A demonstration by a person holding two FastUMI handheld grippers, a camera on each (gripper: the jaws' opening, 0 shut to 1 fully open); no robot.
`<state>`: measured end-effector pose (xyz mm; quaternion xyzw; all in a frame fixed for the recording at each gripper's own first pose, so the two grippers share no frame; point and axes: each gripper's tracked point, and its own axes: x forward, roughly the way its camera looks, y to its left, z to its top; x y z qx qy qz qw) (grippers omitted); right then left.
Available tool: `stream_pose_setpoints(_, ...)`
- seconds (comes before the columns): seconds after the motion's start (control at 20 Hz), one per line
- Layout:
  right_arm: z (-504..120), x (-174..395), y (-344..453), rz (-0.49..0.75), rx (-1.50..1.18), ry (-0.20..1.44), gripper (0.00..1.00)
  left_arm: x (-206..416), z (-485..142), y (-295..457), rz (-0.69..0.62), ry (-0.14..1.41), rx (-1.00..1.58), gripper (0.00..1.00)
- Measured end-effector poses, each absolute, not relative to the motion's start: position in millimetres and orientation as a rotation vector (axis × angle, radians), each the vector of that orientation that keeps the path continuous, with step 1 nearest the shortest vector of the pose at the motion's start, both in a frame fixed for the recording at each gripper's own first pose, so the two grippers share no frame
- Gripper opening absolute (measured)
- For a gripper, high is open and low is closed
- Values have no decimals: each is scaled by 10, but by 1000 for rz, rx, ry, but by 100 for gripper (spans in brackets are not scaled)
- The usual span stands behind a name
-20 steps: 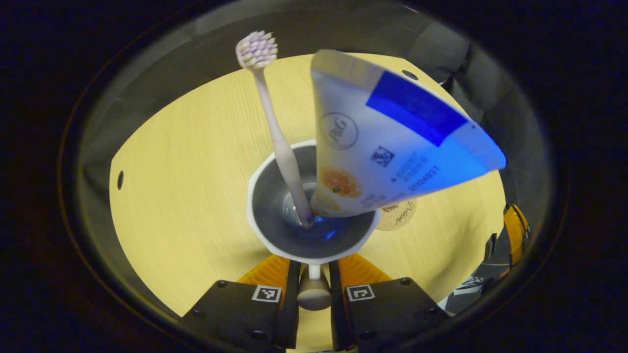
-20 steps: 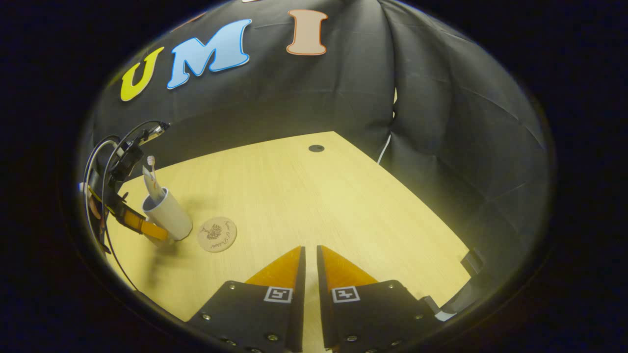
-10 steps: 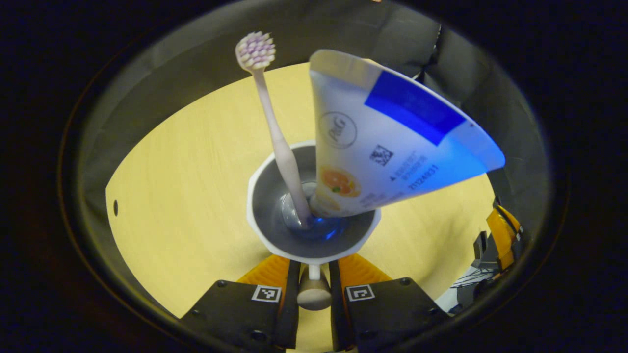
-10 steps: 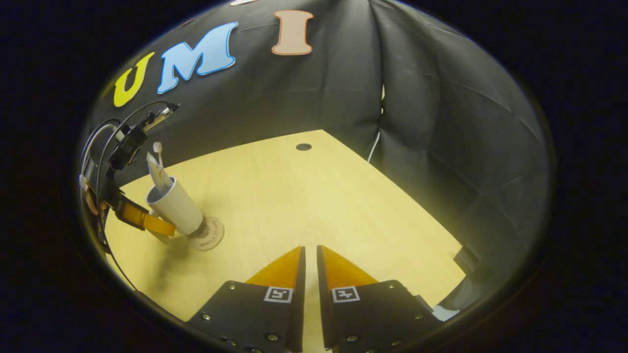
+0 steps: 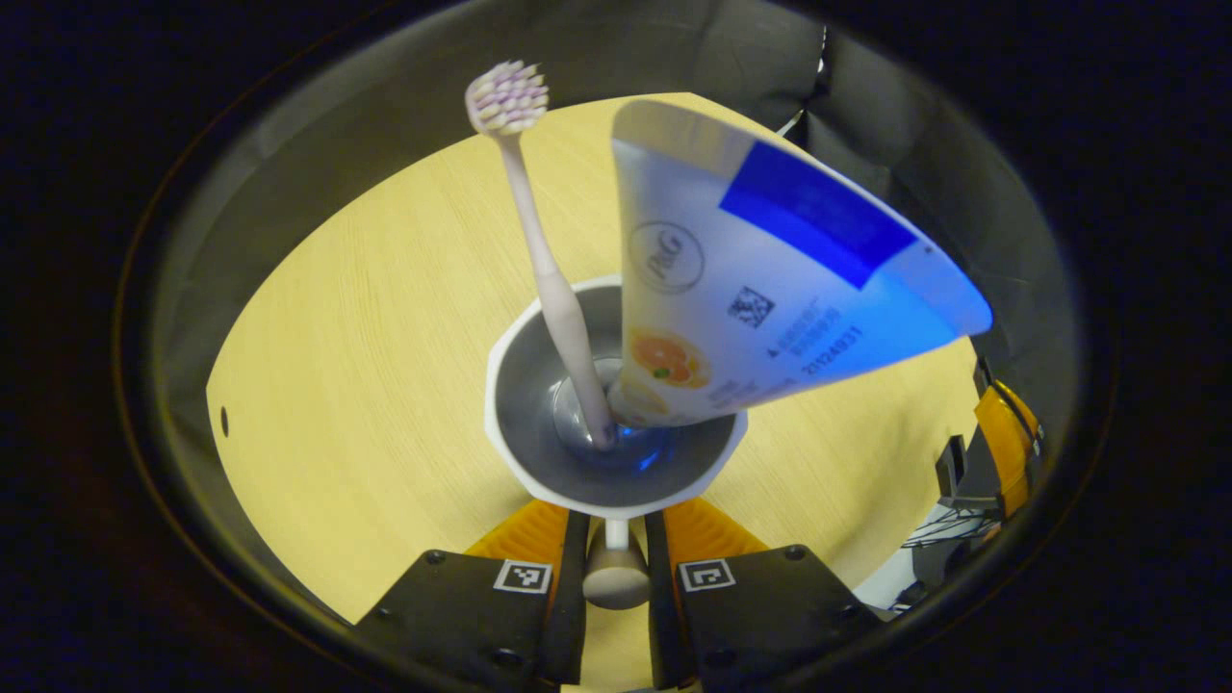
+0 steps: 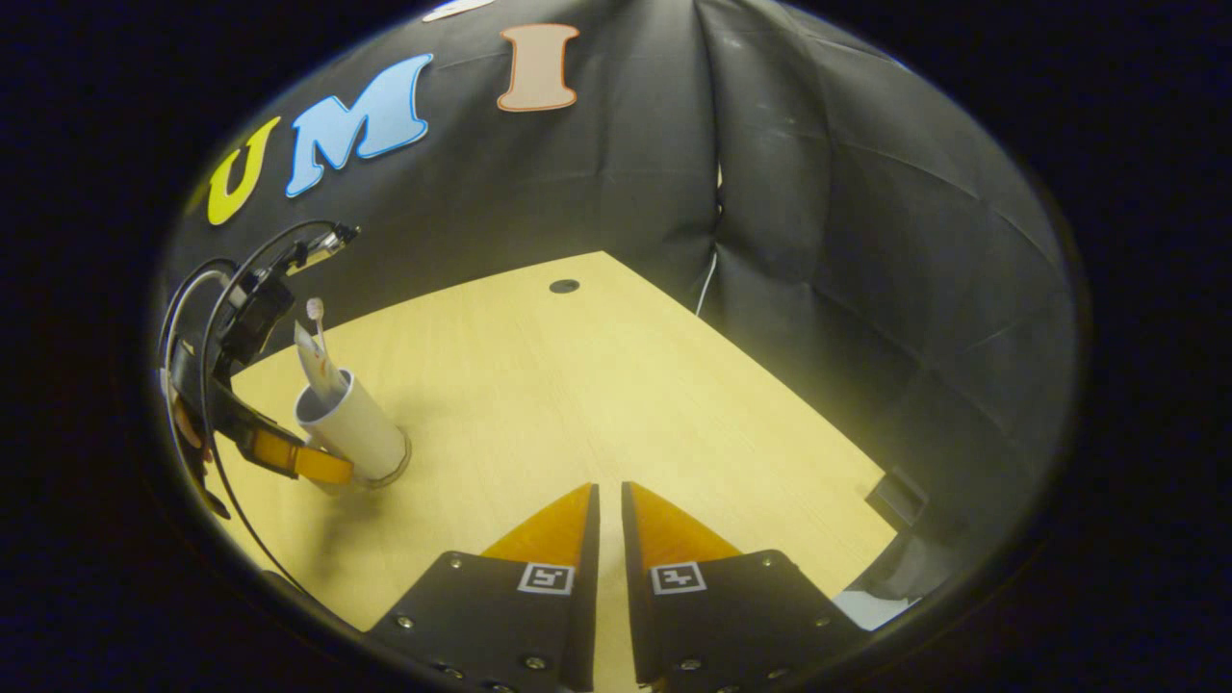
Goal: Put the toothbrush and toothpaste on the desktop into the cup, then pick up the cup and place it on the coaster on the desktop.
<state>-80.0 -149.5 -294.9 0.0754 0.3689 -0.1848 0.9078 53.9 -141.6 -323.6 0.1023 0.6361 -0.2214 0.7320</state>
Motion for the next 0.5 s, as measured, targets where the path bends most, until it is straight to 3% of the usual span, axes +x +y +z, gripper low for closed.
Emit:
stream_pose_setpoints(0.25, -2957, -821, -1504, -372, 153, 760, 12, 579, -3225, -1534, -461, 1366, 227, 38)
stream_pose_setpoints(0.4, -2897, -809, -1491, -359, 144, 755, 15, 606, -3127, -1503, -448, 1330, 237, 58)
stream_pose_setpoints(0.5, -2802, -799, -1461, -343, 132, 751, 14, 629, -3007, -1489, -445, 1298, 232, 58)
